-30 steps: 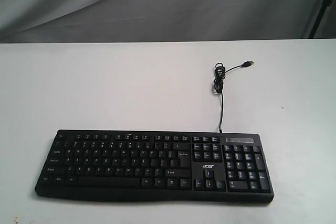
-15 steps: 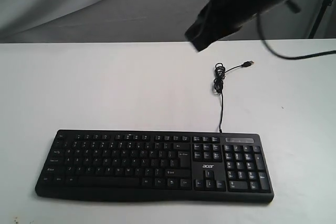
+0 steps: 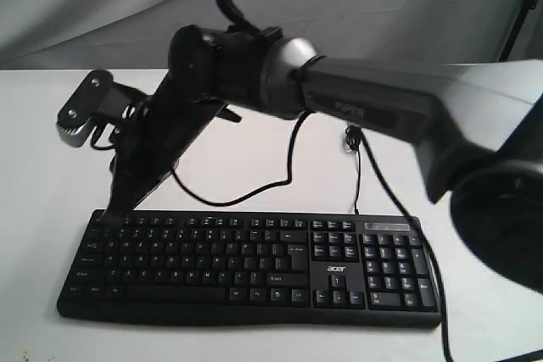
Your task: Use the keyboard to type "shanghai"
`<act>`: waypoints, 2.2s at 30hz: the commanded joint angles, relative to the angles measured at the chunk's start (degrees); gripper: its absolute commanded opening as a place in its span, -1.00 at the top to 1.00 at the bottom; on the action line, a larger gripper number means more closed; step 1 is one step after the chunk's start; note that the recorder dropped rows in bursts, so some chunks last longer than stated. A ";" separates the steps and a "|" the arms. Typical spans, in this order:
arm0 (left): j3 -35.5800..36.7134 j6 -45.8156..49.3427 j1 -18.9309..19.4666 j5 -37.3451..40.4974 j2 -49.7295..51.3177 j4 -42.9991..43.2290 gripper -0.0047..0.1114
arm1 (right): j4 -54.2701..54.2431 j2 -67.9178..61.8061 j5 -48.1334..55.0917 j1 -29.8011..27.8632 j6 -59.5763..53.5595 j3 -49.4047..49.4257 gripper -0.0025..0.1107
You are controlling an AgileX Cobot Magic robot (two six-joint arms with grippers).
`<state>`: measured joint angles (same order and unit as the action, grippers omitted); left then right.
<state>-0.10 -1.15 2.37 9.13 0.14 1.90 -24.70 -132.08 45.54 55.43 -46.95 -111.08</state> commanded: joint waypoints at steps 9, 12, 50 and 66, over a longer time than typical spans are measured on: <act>0.10 -0.15 -0.37 -0.31 -0.14 -0.11 0.92 | 3.42 -5.18 2.62 2.91 4.19 -1.63 0.96; 0.10 -0.15 -0.37 -0.31 -0.14 -0.11 0.92 | 5.04 -5.18 3.30 4.06 5.38 -1.63 0.96; 0.10 -0.15 -0.37 -0.31 -0.14 -0.11 0.92 | 8.20 -2.08 0.41 5.18 5.90 1.99 0.96; 0.10 -0.15 -0.37 -0.31 -0.14 -0.11 0.92 | 9.43 24.85 -23.00 -0.24 10.64 41.21 0.96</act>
<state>-0.10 -1.15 2.37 9.13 0.14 1.90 -11.96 -110.87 30.12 56.26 -34.78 -78.00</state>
